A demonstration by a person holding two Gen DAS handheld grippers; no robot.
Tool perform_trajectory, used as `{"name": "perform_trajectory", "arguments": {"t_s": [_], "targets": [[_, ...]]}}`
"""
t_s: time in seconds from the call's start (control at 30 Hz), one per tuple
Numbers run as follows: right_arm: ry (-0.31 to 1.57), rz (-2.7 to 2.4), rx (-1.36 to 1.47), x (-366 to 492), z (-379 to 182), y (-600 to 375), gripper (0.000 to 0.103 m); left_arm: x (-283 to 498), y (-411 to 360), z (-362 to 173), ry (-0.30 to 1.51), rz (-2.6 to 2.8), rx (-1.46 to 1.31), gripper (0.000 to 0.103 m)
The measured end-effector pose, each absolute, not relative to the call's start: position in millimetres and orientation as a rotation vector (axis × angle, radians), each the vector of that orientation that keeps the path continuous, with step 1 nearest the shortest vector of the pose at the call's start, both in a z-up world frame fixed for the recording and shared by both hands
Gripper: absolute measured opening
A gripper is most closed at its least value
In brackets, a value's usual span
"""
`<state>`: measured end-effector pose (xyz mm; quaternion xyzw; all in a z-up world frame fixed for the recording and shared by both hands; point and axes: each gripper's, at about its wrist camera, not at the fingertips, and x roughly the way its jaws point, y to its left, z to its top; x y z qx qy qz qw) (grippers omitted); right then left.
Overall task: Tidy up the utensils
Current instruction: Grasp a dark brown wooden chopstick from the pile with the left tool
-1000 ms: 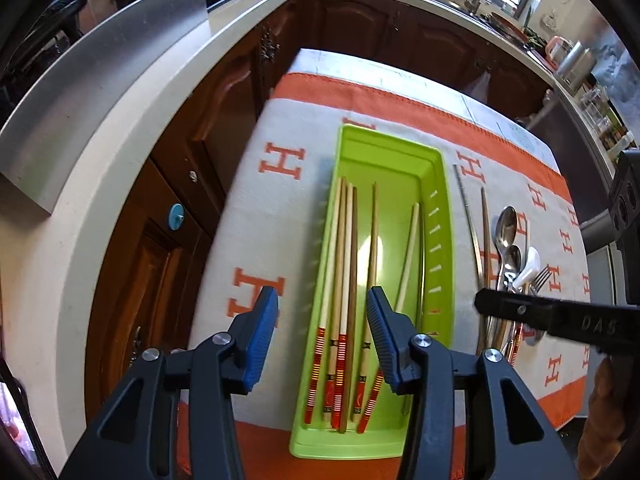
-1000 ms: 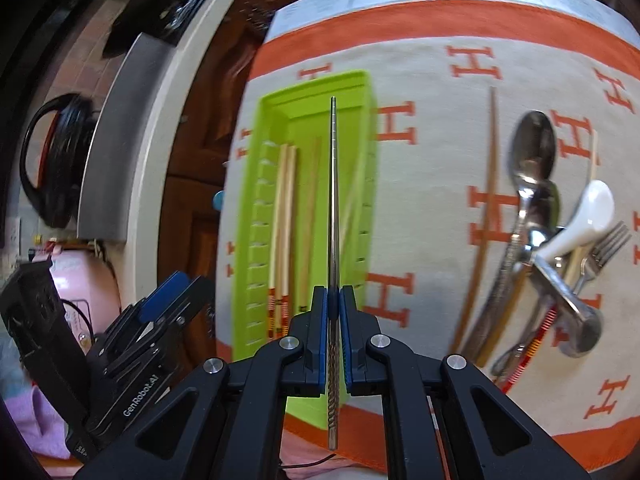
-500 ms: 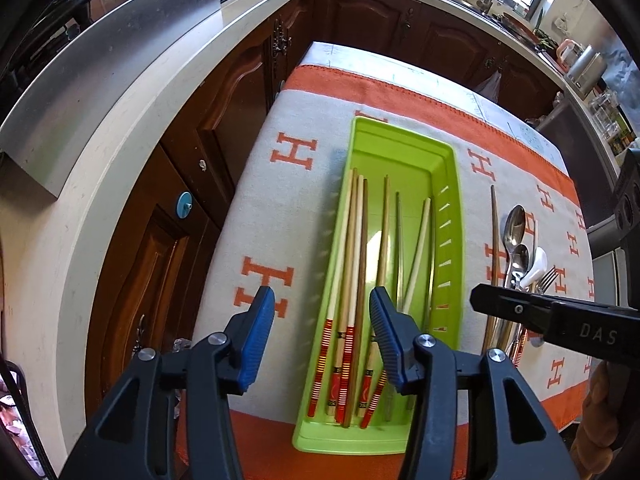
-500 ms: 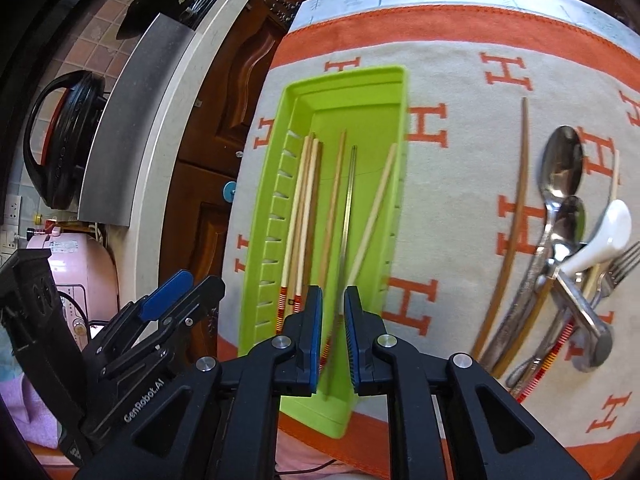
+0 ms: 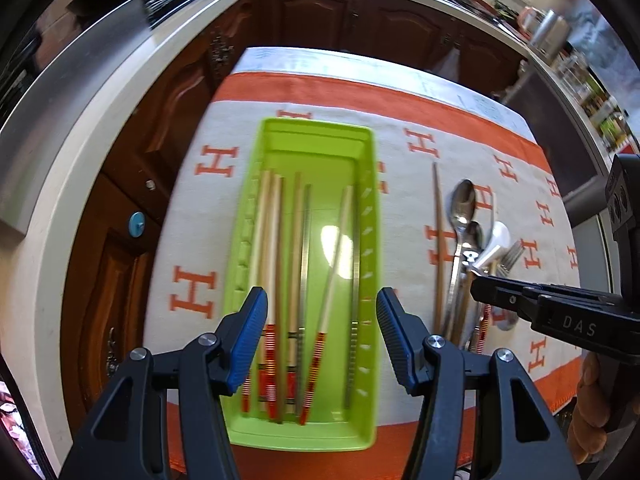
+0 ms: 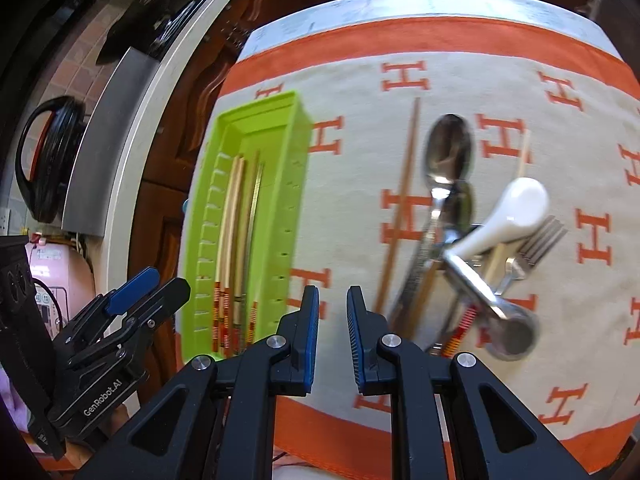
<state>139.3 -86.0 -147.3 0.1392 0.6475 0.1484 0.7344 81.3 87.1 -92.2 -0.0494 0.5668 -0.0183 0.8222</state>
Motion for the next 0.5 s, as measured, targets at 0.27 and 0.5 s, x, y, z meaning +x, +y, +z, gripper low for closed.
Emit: {"name": "perform_trajectory", "arguments": {"t_s": [0.27,0.5], "targets": [[1.375,0.275,0.316,131.8,-143.0,-135.6,0.015,92.2,44.4,-94.5,1.234,-0.119,-0.112,0.055],[1.355,0.229,0.363,130.6,-145.9,-177.9,0.015,115.3,10.2,-112.1,1.292,-0.177,-0.128,0.055]]}}
